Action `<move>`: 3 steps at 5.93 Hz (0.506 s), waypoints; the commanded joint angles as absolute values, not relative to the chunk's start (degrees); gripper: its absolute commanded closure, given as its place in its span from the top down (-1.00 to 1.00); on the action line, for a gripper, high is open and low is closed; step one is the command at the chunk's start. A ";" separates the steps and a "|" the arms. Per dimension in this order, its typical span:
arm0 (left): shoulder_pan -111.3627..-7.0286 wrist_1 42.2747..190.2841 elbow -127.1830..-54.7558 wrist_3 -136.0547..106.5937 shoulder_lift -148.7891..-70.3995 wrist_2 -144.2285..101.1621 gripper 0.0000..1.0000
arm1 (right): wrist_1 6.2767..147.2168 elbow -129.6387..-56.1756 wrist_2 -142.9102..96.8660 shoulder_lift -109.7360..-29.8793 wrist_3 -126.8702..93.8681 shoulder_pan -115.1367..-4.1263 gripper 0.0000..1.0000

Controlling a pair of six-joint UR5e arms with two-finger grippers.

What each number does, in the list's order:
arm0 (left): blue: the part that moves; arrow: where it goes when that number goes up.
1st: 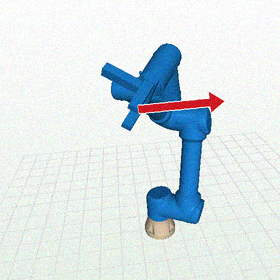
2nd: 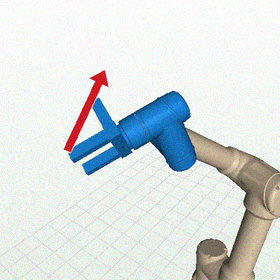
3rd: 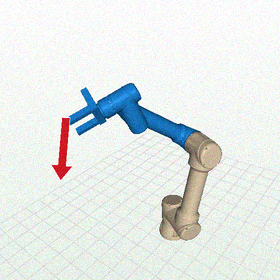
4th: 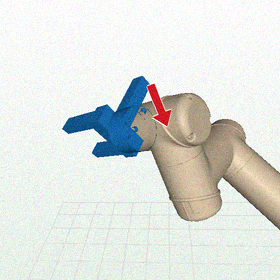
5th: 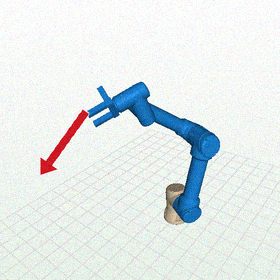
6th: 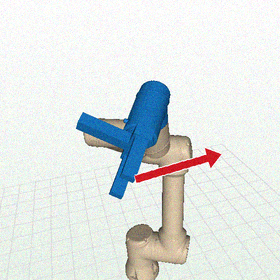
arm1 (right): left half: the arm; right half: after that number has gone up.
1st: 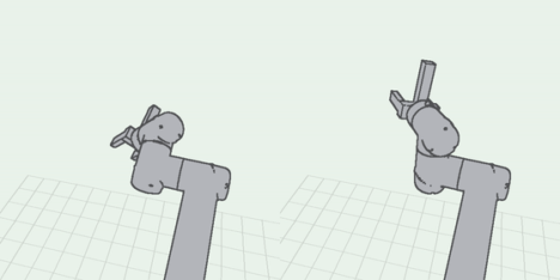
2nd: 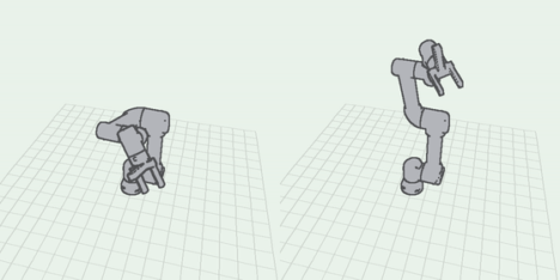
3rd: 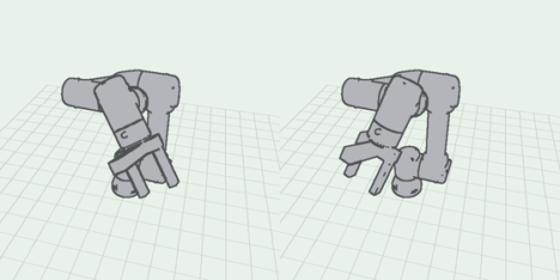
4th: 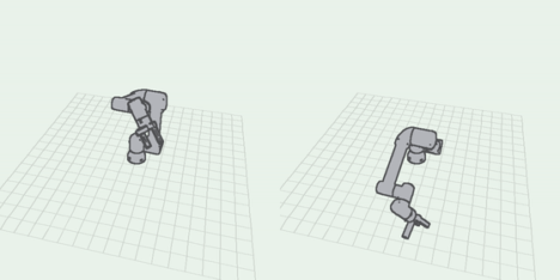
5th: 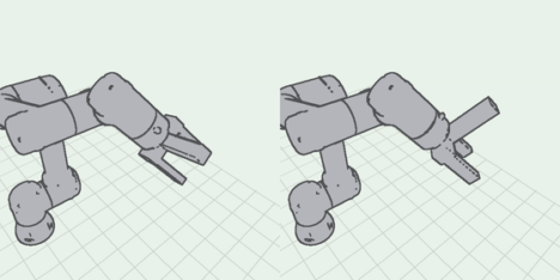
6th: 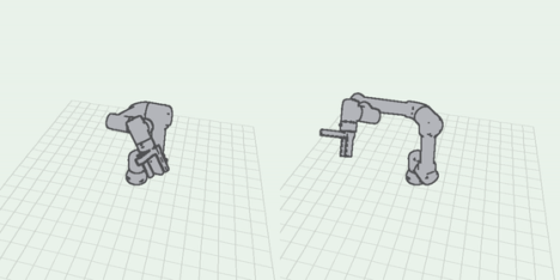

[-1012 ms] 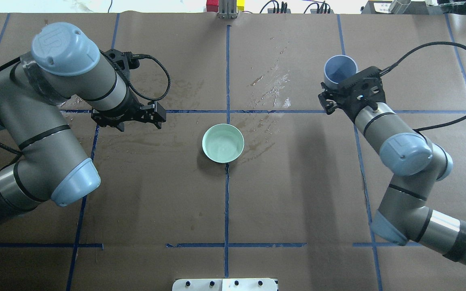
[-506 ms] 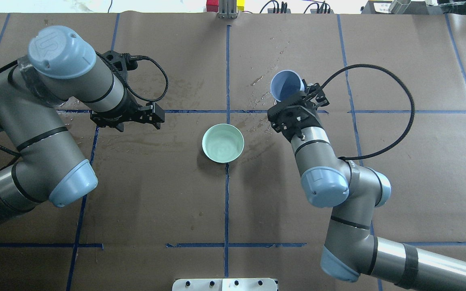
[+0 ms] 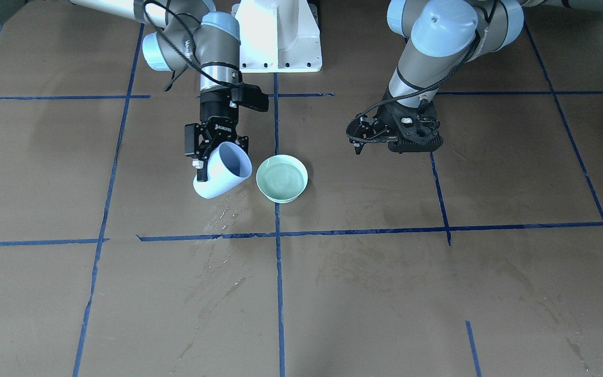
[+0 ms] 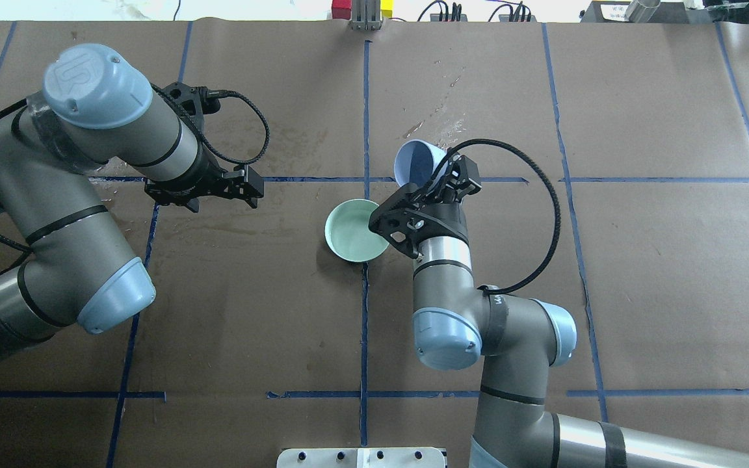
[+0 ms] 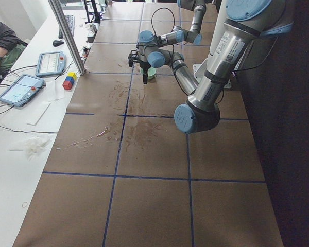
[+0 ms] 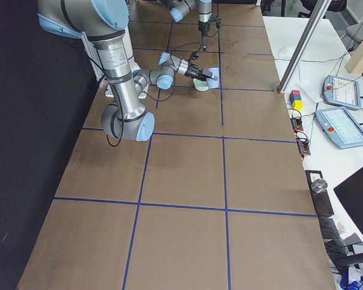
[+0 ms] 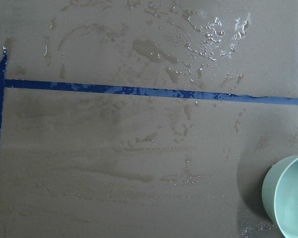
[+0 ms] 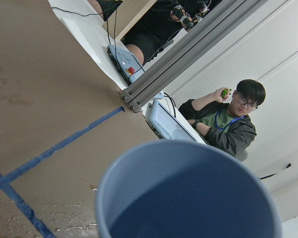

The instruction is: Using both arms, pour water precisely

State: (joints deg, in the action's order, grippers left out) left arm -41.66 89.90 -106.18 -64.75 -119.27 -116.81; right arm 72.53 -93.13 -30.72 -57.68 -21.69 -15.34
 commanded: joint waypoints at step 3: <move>-41.75 89.91 -106.17 -64.69 -119.27 -116.81 1.00 | 88.90 -86.57 -24.00 -50.37 -18.49 -13.45 -1.00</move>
State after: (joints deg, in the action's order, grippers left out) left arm -41.70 89.91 -106.15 -64.69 -119.27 -116.81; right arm 84.97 -87.23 -25.03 -51.40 -20.43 -13.68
